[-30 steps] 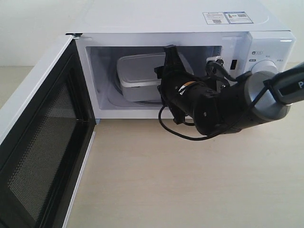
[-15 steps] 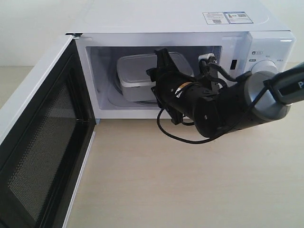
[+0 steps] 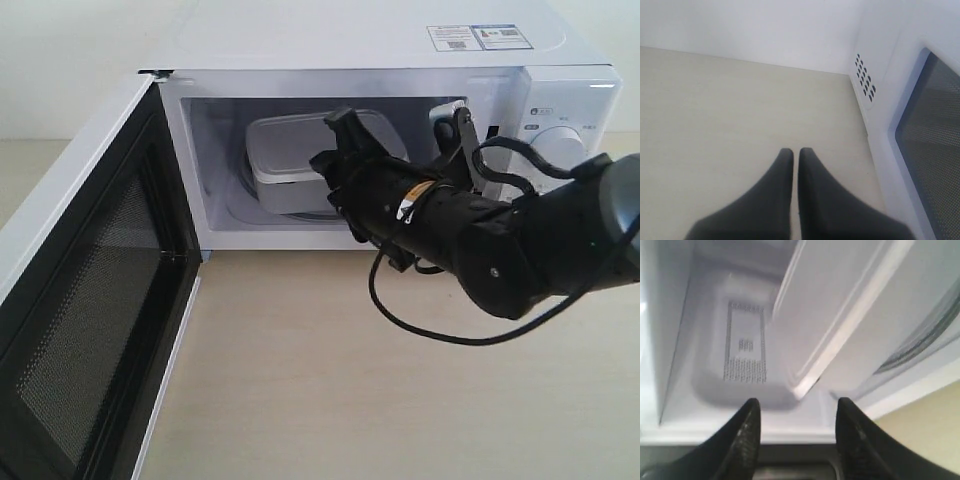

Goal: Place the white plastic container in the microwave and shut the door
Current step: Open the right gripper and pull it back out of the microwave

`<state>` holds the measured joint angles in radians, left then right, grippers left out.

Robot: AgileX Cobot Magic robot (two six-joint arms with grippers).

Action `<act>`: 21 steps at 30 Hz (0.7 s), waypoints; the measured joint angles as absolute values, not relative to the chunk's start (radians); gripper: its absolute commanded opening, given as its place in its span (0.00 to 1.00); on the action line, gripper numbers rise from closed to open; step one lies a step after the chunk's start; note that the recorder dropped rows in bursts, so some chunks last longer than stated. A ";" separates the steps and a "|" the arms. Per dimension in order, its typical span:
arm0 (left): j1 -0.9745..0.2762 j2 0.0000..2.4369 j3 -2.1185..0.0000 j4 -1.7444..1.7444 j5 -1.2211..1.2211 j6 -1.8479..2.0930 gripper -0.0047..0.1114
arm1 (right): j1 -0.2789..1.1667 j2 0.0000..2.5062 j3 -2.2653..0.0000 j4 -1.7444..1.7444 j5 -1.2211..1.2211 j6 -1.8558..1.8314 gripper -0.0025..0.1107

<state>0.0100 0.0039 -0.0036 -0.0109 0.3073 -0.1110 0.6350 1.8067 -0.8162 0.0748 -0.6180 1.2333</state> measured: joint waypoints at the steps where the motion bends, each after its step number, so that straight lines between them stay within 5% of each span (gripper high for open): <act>1: 0.010 0.004 -0.004 -0.011 0.307 -0.111 0.08 | 0.635 1.796 -0.807 0.042 -0.618 1.233 0.43; 21: 0.010 0.004 -0.004 -0.011 0.307 -0.111 0.08 | 0.635 1.496 -0.573 -0.511 -0.520 1.135 0.43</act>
<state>0.0100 0.0039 -0.0036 -0.0109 0.3073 -0.1110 0.6350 1.4965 -0.5730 -0.5114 -0.5195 1.1349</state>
